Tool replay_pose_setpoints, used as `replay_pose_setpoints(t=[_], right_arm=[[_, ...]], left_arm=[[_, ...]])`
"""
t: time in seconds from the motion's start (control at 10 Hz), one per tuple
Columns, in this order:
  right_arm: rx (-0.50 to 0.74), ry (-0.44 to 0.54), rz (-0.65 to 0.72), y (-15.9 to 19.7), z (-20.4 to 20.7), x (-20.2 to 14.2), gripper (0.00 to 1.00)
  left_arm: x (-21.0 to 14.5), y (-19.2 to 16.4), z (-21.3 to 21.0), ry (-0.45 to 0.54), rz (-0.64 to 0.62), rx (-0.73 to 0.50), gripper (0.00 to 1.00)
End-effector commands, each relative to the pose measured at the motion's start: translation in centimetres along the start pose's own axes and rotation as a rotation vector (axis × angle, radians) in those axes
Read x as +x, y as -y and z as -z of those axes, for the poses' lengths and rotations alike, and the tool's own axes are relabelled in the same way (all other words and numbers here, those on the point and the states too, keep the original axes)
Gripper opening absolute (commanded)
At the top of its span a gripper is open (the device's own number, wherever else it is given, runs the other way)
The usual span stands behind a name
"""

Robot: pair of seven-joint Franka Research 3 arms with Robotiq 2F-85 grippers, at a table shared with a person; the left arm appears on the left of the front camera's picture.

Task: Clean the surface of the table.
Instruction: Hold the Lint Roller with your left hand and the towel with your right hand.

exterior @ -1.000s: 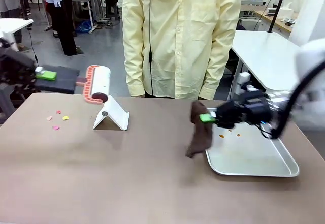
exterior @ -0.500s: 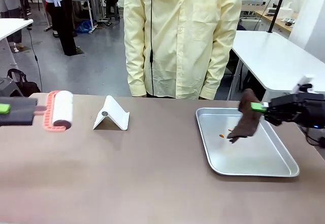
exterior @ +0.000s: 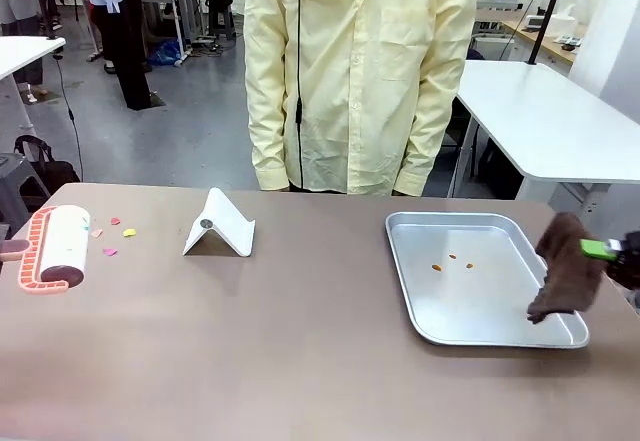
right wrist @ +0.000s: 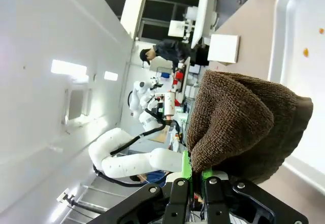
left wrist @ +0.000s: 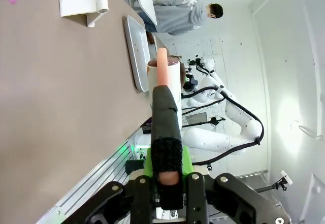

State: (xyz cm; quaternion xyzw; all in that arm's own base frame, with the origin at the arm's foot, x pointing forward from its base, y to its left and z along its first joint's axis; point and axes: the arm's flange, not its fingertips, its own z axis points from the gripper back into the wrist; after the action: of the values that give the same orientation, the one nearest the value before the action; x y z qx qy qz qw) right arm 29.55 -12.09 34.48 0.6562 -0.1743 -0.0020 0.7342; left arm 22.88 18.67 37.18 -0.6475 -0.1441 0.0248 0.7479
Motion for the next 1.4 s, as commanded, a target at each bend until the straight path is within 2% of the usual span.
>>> replay_pose_setpoints(t=[0.0, 0.1, 1.3], right_arm=[[-0.02, 0.032, -0.041, -1.5, 4.2, -11.4, 0.0], [0.0, 0.0, 0.0, 0.0, 0.0, 0.0, 0.0], [0.0, 0.0, 0.0, 0.0, 0.0, 0.0, 0.0]], left_arm=[[0.8, -0.4, 0.0, -0.018, -0.016, 0.024, 0.07], [0.0, 0.0, 0.0, 0.0, 0.0, 0.0, 0.07], [0.0, 0.0, 0.0, 0.0, 0.0, 0.0, 0.07]])
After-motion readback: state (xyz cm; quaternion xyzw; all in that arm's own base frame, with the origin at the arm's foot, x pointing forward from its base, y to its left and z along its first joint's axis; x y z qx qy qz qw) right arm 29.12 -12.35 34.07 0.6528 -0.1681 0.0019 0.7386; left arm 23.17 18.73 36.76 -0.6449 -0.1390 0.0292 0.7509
